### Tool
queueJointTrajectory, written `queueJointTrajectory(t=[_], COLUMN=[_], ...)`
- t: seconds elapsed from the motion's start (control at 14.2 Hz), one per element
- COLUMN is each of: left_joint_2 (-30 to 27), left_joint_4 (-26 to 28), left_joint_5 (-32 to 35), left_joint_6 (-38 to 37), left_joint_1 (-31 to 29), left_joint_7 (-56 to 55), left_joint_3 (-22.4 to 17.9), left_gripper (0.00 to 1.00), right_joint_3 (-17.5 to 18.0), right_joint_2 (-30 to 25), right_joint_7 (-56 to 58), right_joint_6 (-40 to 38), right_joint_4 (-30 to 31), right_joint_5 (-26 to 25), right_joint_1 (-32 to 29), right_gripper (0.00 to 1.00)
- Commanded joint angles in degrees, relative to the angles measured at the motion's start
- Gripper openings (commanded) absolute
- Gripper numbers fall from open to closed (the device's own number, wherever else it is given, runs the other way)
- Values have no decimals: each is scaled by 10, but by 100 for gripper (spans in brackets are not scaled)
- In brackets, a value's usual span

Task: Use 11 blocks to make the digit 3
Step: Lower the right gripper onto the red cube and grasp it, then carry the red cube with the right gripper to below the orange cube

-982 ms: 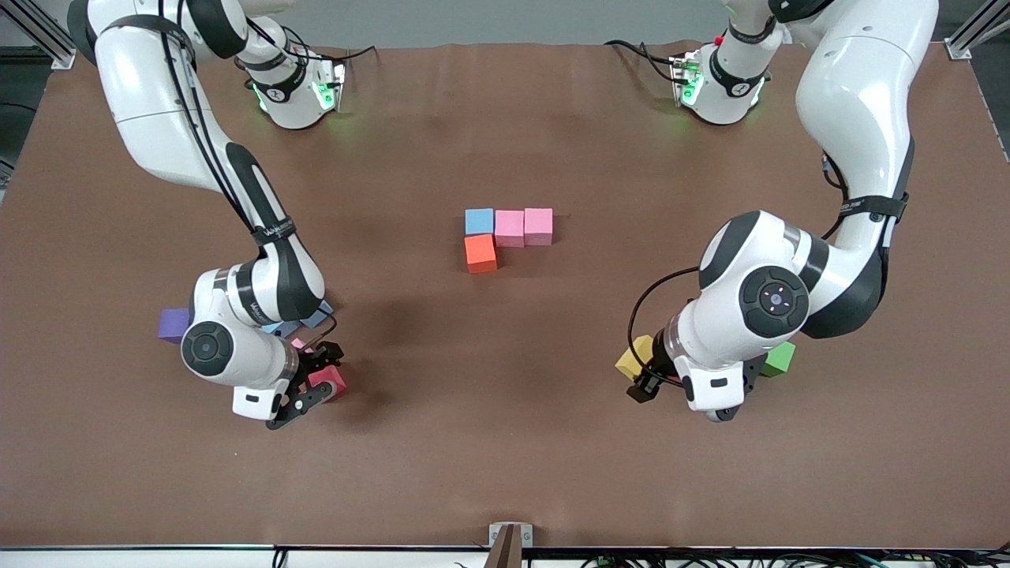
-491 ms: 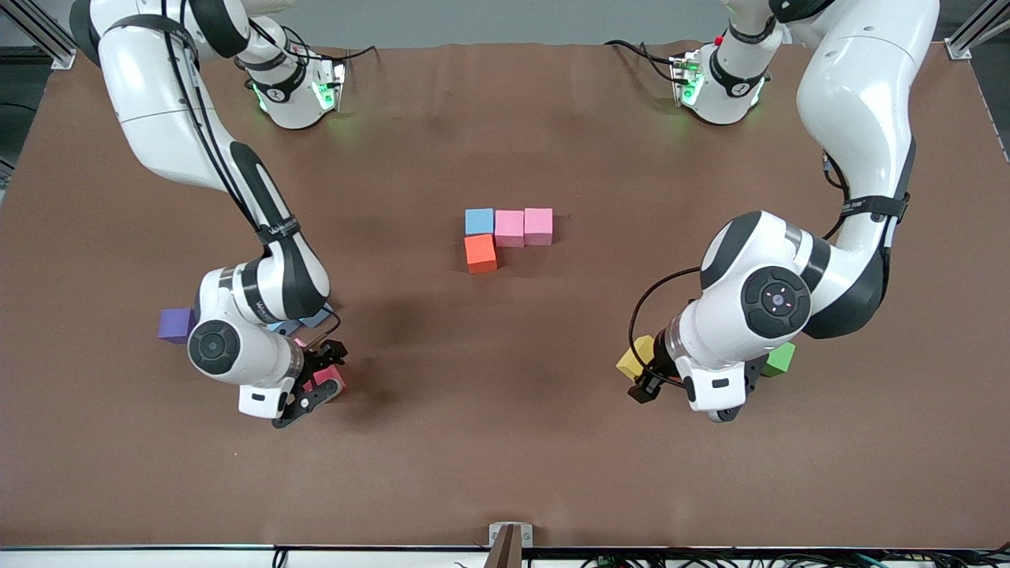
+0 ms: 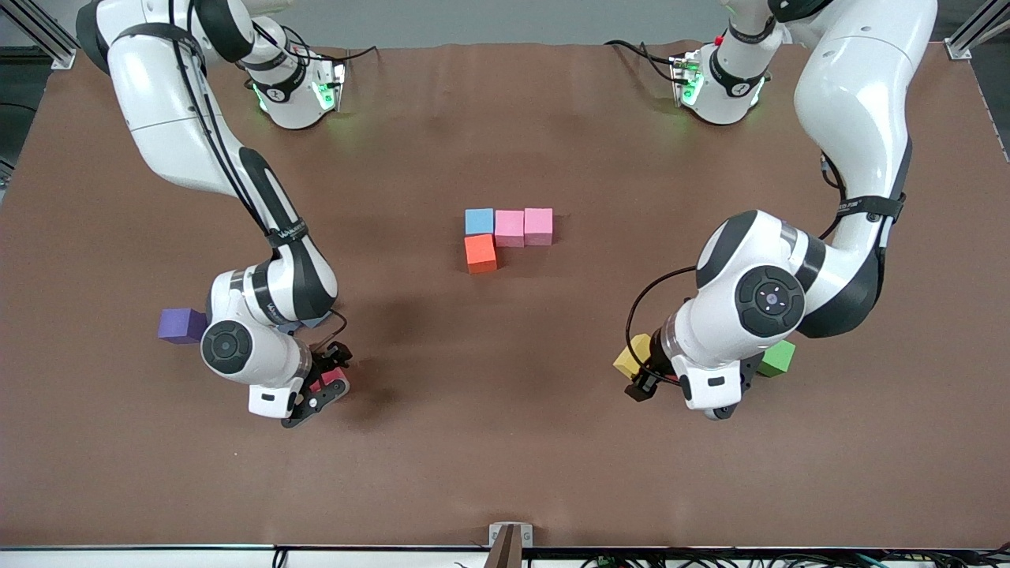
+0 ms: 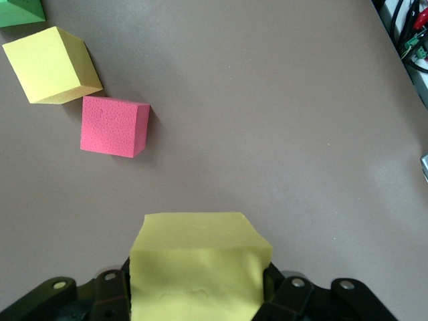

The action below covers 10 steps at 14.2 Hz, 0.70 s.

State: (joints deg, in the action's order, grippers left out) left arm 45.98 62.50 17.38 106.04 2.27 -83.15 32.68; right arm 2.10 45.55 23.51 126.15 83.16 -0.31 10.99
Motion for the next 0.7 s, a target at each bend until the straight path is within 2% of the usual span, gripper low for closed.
queueJointTrajectory(t=[0.0,0.07,0.21,0.49,0.63], left_joint_2=[-11,-11,-12,-11,-11], left_joint_4=[11,11,20,24,24], left_joint_5=[-7,-7,-6,-4,-3], left_joint_6=[-5,-5,-5,-5,-2], left_joint_1=[-2,0,-2,-7,-7], left_joint_7=[2,3,0,-3,-2], left_joint_3=[-2,-3,-3,-4,-5], left_gripper=[0,0,0,0,0], right_joint_3=[2,2,2,2,3], right_joint_2=[2,2,2,0,-2], right_joint_7=[5,6,1,-4,-20], right_joint_6=[5,5,5,3,-3], right_joint_4=[2,1,-2,-5,-17], right_joint_5=[-35,-39,-36,-34,-31], right_joint_1=[-2,-2,-1,2,9], right_gripper=[72,66,36,28,27])
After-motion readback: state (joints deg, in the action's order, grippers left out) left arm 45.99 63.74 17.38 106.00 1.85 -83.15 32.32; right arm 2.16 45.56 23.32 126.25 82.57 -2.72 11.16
